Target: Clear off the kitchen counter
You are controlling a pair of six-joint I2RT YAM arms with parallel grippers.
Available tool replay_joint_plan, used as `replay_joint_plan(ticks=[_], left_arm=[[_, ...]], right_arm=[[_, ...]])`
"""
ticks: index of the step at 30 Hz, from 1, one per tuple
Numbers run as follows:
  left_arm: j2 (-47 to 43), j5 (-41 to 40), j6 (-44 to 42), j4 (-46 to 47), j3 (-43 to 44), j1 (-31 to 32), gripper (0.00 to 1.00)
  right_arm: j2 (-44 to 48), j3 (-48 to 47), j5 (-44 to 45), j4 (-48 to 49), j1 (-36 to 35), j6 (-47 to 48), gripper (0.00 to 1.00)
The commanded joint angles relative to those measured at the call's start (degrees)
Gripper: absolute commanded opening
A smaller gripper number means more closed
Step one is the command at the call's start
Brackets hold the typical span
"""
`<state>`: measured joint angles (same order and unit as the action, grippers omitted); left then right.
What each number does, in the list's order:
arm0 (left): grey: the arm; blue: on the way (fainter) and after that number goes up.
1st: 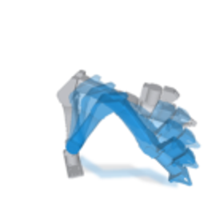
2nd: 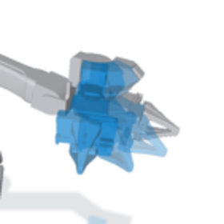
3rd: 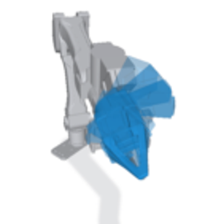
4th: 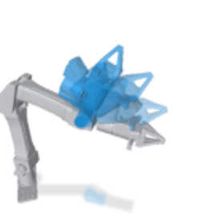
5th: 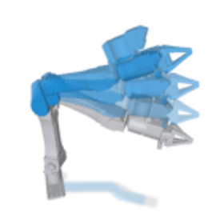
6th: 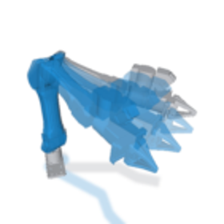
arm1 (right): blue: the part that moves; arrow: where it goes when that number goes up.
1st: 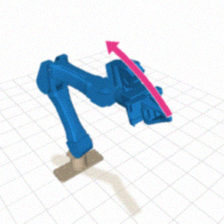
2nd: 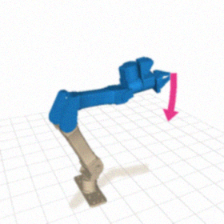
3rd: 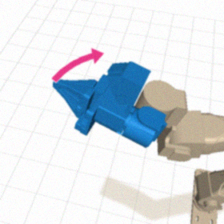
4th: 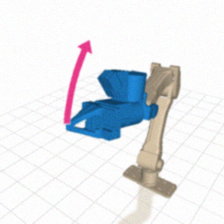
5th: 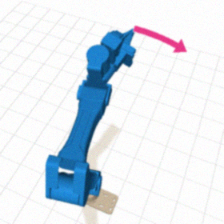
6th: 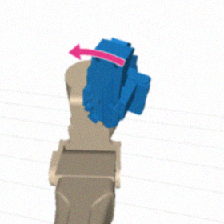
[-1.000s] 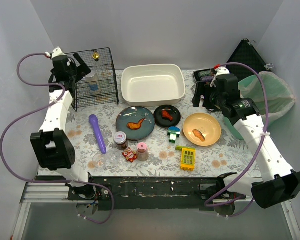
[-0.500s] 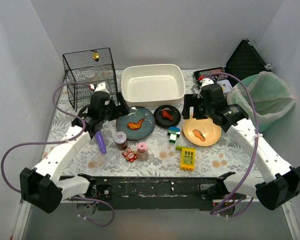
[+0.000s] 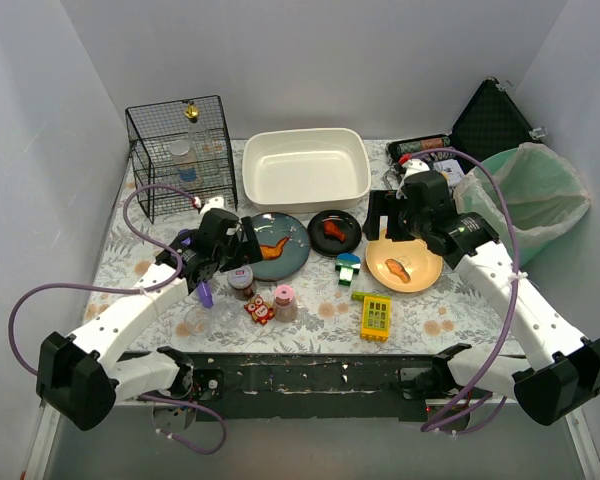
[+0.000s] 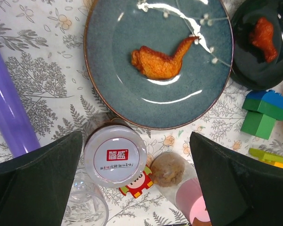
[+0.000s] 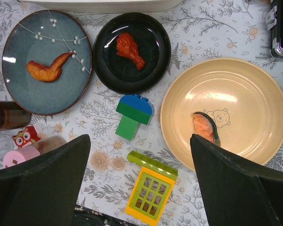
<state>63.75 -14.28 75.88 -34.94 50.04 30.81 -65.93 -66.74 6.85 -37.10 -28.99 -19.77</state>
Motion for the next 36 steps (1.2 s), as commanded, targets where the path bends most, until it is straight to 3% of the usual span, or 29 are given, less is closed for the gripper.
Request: replay_joint_plan(ticks=[1,8,13,21,27,36], left_arm=[[1.2,-1.45,0.15,-1.18,-1.08,2.32,0.98],[4.81,-4.61,1.73,-3.47,-2.58,4.44,0.97],[5.78,-5.14,2.08,-3.73,-3.19,5.14,0.83],[4.9,-5.23,2.43,-4.61,-3.72,5.49,0.68],[4.28,-4.61,3.22,-4.26,-5.57,5.67,0.51],[3.67,-4.61,2.7,-4.26,-4.08,5.76,0.1]], right_arm=[[1.68,0.65,-0.79,2.12,-0.1,-0.88,0.95],[1.6,0.56,-0.87,2.21,-0.1,-0.97,0.95],[1.16,0.38,-1.05,2.21,-0.1,-1.15,0.95],[1.86,2.14,-0.52,3.09,-0.1,-1.67,0.95],[2.74,3.54,-0.17,2.65,-0.19,-1.68,0.94],[4.67,7.5,-0.96,3.97,-0.1,-2.47,0.94]])
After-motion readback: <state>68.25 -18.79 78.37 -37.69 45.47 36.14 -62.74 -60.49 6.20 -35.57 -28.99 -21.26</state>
